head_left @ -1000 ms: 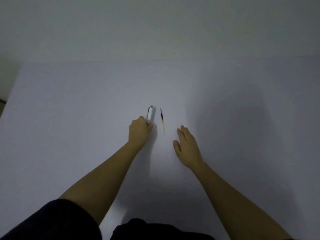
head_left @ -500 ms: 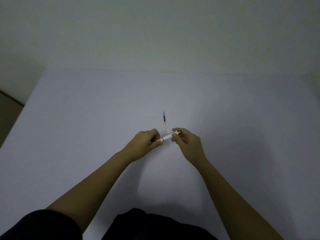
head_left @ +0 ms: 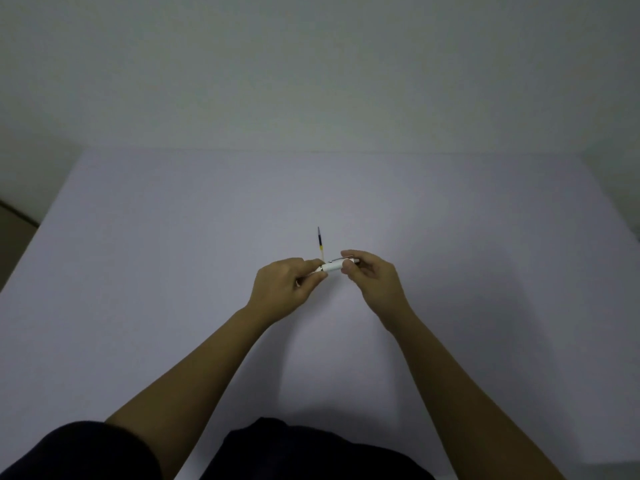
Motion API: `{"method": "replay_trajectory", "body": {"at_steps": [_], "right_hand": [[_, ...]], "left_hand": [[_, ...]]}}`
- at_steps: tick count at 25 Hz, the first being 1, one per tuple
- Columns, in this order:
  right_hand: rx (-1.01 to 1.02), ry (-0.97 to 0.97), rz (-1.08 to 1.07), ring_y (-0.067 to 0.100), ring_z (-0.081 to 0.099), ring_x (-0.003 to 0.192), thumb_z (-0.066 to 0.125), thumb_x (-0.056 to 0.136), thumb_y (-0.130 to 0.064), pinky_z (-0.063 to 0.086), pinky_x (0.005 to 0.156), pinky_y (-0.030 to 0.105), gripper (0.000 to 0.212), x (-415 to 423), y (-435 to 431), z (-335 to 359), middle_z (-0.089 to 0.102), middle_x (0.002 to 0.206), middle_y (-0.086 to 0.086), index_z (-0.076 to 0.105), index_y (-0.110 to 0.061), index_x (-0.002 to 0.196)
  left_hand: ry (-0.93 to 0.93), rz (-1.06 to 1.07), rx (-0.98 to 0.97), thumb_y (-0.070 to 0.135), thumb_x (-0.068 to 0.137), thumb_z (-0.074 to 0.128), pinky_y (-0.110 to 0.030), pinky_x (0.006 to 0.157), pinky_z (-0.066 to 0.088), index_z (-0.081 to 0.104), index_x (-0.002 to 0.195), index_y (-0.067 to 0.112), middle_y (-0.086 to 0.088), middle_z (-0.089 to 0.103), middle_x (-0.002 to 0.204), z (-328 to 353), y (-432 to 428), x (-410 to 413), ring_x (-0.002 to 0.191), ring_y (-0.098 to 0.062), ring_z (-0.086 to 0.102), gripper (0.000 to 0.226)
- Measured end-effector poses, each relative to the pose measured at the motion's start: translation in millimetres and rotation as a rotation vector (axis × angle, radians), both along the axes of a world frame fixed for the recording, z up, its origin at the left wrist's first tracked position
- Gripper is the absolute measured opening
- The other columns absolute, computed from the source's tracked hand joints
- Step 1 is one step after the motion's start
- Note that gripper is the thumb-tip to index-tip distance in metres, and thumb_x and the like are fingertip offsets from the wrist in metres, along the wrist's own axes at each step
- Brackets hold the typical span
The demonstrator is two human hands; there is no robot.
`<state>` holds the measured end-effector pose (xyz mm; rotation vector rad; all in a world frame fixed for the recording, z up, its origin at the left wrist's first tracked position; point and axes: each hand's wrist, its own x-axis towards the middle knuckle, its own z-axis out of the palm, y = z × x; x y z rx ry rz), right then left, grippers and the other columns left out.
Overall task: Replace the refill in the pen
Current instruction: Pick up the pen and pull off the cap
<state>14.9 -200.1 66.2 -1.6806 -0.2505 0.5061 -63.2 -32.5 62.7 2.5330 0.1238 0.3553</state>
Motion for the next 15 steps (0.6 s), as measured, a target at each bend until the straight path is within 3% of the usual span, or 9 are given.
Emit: {"method": "replay_trajectory", "body": {"at_steps": [4, 7, 10, 13, 15], "right_hand": [[0.045, 0.152, -0.151, 0.014, 0.066, 0.085, 0.063, 0.087, -0.015, 0.052, 0.073, 0.016, 0.016, 3.0, 4.3, -7.8, 0.068, 0.092, 0.001, 0.054, -0.013, 0.1], [0.046, 0.158, -0.272, 0.012, 0.06, 0.069, 0.064, 0.086, -0.011, 0.049, 0.063, 0.017, 0.01, 12.4, 0.3, -19.9, 0.067, 0.086, 0.01, 0.056, -0.01, 0.092], [-0.152, 0.117, -0.253, 0.017, 0.058, 0.071, 0.065, 0.085, -0.013, 0.045, 0.066, 0.023, 0.011, 27.8, -6.4, -38.6, 0.066, 0.087, 0.011, 0.062, -0.01, 0.096], [-0.403, 0.036, -0.15, 0.016, 0.057, 0.082, 0.065, 0.084, -0.014, 0.04, 0.061, 0.018, 0.018, 39.5, -4.9, -60.2, 0.068, 0.096, 0.011, 0.067, -0.01, 0.102], [-0.489, -0.015, -0.1, 0.017, 0.058, 0.087, 0.065, 0.084, -0.013, 0.04, 0.07, 0.018, 0.022, 45.7, 1.9, -71.3, 0.069, 0.102, 0.015, 0.068, -0.007, 0.105]], "left_hand": [[0.03, 0.082, 0.078, 0.045, 0.086, 0.058, -0.017, 0.043, 0.024, 0.07, 0.097, 0.028, 0.006, 0.057, 0.058, -7.0, -0.1, 5.5, 0.052, -0.01, 0.046, 0.024], [0.169, 0.163, 0.075, 0.054, 0.085, 0.054, -0.019, 0.043, 0.022, 0.069, 0.087, 0.027, 0.008, 0.053, 0.059, -17.7, 11.9, 4.5, 0.054, -0.011, 0.047, 0.031], [0.264, 0.188, 0.05, 0.055, 0.086, 0.05, -0.02, 0.043, 0.025, 0.067, 0.083, 0.023, 0.007, 0.055, 0.062, -24.7, 25.1, 5.6, 0.057, -0.012, 0.049, 0.037], [0.271, 0.184, 0.017, 0.053, 0.087, 0.05, -0.021, 0.043, 0.026, 0.068, 0.084, 0.021, 0.004, 0.057, 0.063, -23.5, 30.5, 17.1, 0.057, -0.014, 0.05, 0.037], [0.264, 0.192, -0.016, 0.052, 0.087, 0.05, -0.021, 0.043, 0.026, 0.068, 0.083, 0.02, 0.003, 0.058, 0.061, -22.1, 30.8, 28.0, 0.055, -0.014, 0.049, 0.037]]}}
